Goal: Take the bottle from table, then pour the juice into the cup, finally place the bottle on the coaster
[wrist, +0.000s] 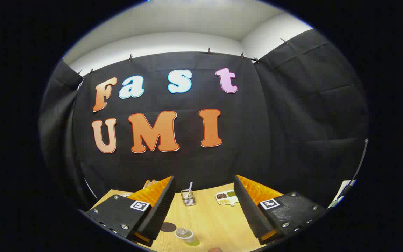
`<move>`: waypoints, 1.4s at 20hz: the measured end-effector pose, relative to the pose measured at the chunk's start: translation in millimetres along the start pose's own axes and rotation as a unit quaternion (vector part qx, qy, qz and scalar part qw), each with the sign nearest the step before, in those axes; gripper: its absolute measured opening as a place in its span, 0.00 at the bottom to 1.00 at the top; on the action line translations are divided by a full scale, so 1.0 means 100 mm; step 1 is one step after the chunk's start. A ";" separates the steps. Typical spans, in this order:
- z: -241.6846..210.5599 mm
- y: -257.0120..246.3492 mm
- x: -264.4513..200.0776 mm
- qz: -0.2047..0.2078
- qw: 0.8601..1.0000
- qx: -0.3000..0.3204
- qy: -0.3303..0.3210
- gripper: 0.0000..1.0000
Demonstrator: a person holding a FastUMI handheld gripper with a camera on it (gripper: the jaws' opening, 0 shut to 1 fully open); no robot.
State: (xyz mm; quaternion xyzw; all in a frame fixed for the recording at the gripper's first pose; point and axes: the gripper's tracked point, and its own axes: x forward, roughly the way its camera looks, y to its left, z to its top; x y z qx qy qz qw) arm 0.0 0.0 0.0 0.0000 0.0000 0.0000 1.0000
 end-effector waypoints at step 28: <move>-0.73 0.34 0.12 0.041 0.996 -0.027 0.074 0.98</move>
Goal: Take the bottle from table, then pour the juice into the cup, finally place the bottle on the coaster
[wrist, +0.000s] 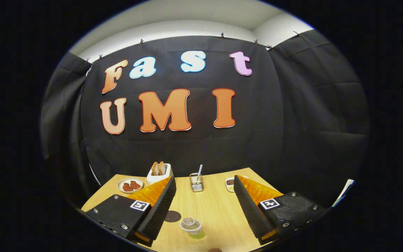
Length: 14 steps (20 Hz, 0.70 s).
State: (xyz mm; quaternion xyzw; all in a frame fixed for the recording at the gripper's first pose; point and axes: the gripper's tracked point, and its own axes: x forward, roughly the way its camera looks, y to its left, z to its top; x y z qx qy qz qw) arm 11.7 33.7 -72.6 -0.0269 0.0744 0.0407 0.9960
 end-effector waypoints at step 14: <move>-1.46 0.30 0.18 0.041 0.989 -0.049 0.131 0.99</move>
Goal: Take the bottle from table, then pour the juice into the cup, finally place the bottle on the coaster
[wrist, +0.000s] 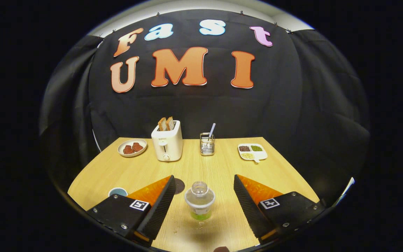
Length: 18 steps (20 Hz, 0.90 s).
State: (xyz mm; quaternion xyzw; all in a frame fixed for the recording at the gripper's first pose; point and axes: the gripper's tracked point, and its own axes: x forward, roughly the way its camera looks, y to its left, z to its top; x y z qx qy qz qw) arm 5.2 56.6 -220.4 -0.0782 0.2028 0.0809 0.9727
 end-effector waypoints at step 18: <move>-1.05 0.08 0.58 0.012 0.995 0.000 0.096 0.95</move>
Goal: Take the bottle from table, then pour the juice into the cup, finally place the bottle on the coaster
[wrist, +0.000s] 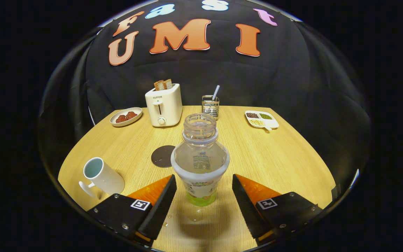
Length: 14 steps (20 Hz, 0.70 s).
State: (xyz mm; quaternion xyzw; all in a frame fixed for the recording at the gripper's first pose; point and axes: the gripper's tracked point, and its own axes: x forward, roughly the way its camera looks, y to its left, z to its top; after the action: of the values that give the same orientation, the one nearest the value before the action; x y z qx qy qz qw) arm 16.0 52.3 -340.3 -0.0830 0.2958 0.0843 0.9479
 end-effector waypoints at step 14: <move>0.25 0.53 -0.18 0.004 0.993 -0.117 0.007 0.57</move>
State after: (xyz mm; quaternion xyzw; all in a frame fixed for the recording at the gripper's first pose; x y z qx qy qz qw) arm 3.8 107.2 -315.1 -0.1931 0.2908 0.1220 0.9291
